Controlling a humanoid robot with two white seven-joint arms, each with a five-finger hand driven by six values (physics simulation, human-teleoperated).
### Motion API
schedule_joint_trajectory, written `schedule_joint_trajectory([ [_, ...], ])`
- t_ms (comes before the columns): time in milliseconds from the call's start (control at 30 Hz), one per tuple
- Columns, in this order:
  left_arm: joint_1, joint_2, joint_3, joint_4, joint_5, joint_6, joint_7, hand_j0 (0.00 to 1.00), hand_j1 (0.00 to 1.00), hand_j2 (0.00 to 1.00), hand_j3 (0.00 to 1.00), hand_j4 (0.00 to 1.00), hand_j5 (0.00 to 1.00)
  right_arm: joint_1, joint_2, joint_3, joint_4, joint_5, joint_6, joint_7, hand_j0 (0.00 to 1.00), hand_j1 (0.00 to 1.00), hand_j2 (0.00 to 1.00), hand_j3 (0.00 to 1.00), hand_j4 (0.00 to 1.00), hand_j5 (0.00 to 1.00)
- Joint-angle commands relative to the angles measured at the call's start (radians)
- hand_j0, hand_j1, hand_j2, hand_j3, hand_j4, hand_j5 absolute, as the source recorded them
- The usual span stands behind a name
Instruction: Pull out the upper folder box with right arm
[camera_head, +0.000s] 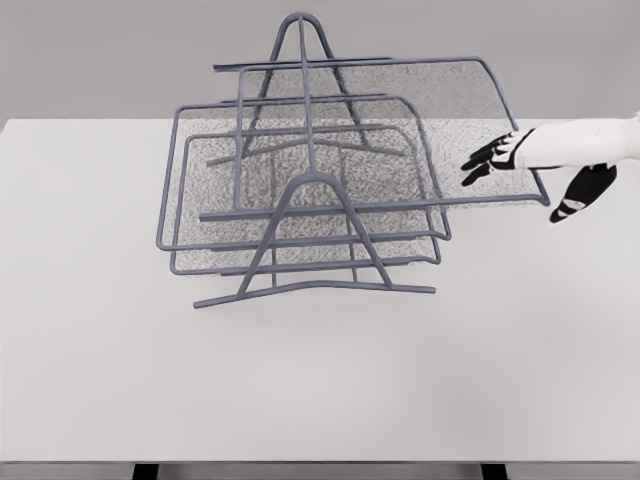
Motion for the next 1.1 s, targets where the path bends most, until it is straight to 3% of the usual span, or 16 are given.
schedule_joint_trajectory([
  [0, 0.0, 0.0, -0.001, 0.0, 0.0, 0.0, 0.0, 1.0, 1.0, 1.0, 1.0, 1.0, 1.0, 0.006, -0.017, 0.018, 0.028, 0.139, -0.019, 0.002, 1.0, 1.0, 1.0, 1.0, 1.0, 1.0],
  [800, 0.0, 0.0, 0.001, 0.0, 0.0, 0.0, 0.0, 1.0, 1.0, 1.0, 1.0, 1.0, 1.0, 0.012, -0.066, 0.016, 0.024, 0.13, -0.019, 0.002, 1.0, 1.0, 1.0, 1.0, 1.0, 1.0],
  [1033, 0.0, 0.0, 0.001, 0.0, 0.0, 0.0, 0.0, 1.0, 1.0, 1.0, 1.0, 1.0, 1.0, 0.003, -0.089, 0.013, -0.001, 0.073, -0.019, 0.002, 1.0, 1.0, 1.0, 1.0, 1.0, 1.0],
  [1067, 0.0, 0.0, -0.001, 0.0, 0.0, 0.0, 0.0, 1.0, 1.0, 1.0, 1.0, 1.0, 1.0, 0.008, -0.087, -0.021, -0.002, 0.055, -0.019, 0.002, 1.0, 1.0, 1.0, 1.0, 1.0, 1.0],
])
